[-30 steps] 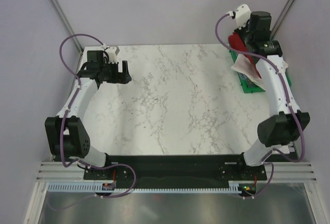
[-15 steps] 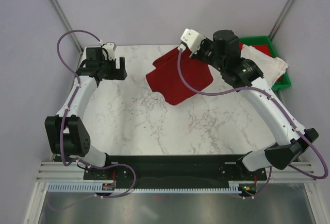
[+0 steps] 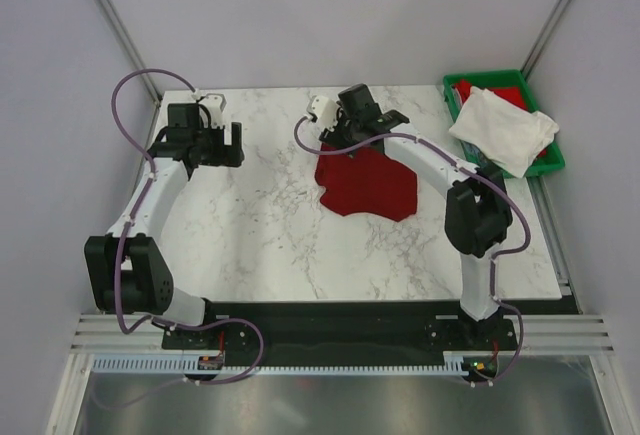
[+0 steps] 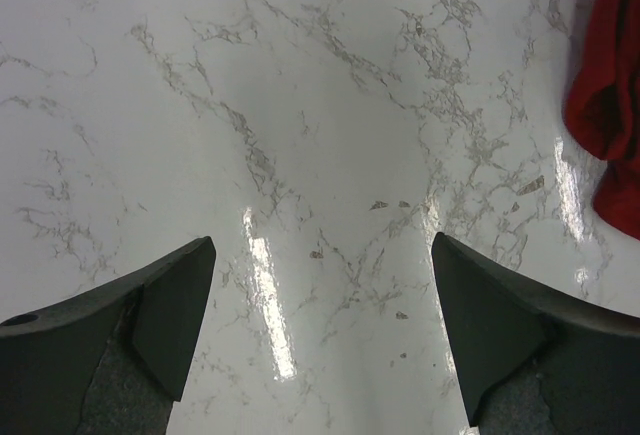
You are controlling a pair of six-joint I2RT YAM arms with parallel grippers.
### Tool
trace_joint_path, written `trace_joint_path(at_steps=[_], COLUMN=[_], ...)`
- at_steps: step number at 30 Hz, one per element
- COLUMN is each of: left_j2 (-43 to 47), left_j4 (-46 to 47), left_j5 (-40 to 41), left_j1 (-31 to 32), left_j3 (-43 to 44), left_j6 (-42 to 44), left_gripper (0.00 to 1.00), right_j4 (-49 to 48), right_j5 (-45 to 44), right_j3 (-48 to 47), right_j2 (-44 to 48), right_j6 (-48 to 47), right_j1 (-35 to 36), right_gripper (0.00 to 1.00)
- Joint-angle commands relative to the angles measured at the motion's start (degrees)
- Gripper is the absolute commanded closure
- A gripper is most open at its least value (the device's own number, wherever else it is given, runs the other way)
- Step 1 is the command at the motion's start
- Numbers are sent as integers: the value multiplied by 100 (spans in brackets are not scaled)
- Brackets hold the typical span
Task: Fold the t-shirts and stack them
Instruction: Move the tshirt to the center of the board, then flatten the tshirt out
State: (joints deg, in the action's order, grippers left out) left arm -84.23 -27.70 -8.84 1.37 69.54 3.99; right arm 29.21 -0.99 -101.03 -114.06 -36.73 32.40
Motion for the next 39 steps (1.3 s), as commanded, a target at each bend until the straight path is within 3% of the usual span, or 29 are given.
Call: trace_joint_path(at_steps=[1, 7, 11, 13, 21, 39], left_j2=[336, 346, 258, 231, 179, 196], left_j4=[81, 90, 81, 81, 28, 19], left_j5=[102, 14, -197, -241, -302, -197], left_j1=[22, 13, 13, 13, 13, 13], left_j3=[-10, -186, -248, -283, -327, -406], left_j6=[225, 199, 216, 251, 296, 322], left_gripper=[3, 3, 8, 10, 14, 12], right_j4=[-504, -163, -21, -178, -732, -715], right_j5=[-25, 1021, 1084, 1049, 1022, 1119], right_j3=[-322, 2032, 3446, 3704, 3626, 2835], right_j2=[662, 2114, 2274, 2213, 1695, 622], right_j6=[97, -737, -844, -818, -581, -502], right_j1=[-15, 239, 495, 574, 636, 917], right_gripper=[35, 37, 44, 46, 49, 49])
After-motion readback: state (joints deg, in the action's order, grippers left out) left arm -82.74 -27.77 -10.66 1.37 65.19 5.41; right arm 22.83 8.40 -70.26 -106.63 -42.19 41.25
